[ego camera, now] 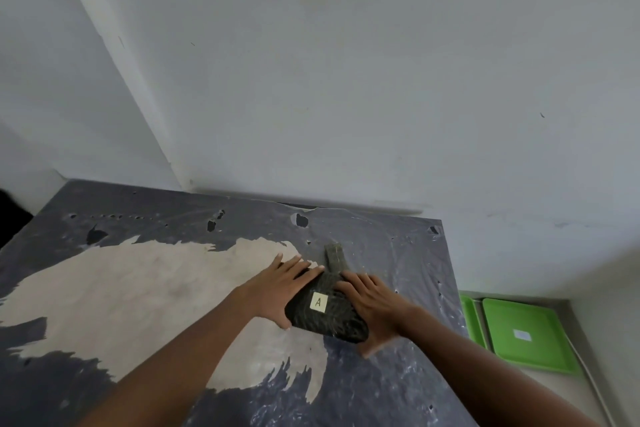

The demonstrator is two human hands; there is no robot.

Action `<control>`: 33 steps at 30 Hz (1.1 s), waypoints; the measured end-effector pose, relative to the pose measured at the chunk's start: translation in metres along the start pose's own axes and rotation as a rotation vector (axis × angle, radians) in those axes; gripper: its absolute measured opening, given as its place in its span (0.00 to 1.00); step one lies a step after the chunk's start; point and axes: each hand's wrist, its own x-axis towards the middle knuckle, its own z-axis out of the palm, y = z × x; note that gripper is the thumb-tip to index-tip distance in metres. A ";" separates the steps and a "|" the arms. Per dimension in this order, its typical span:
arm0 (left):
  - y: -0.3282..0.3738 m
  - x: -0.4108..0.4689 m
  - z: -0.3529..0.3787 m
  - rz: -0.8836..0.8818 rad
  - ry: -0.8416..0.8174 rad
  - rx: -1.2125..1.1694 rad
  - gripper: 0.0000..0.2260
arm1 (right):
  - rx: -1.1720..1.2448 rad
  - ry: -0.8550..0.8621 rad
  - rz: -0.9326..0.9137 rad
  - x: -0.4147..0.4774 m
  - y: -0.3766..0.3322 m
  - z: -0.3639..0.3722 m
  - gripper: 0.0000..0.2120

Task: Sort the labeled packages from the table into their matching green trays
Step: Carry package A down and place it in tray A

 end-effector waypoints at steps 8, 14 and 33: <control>0.029 0.001 0.032 -0.055 0.125 -0.039 0.56 | -0.034 -0.048 0.052 -0.018 0.008 0.014 0.58; 0.053 0.000 0.040 -0.136 0.047 -0.120 0.52 | 0.027 -0.059 0.167 -0.035 0.002 0.034 0.54; 0.164 -0.006 0.014 -0.248 0.420 -0.284 0.44 | 0.036 0.230 0.286 -0.142 0.003 0.052 0.56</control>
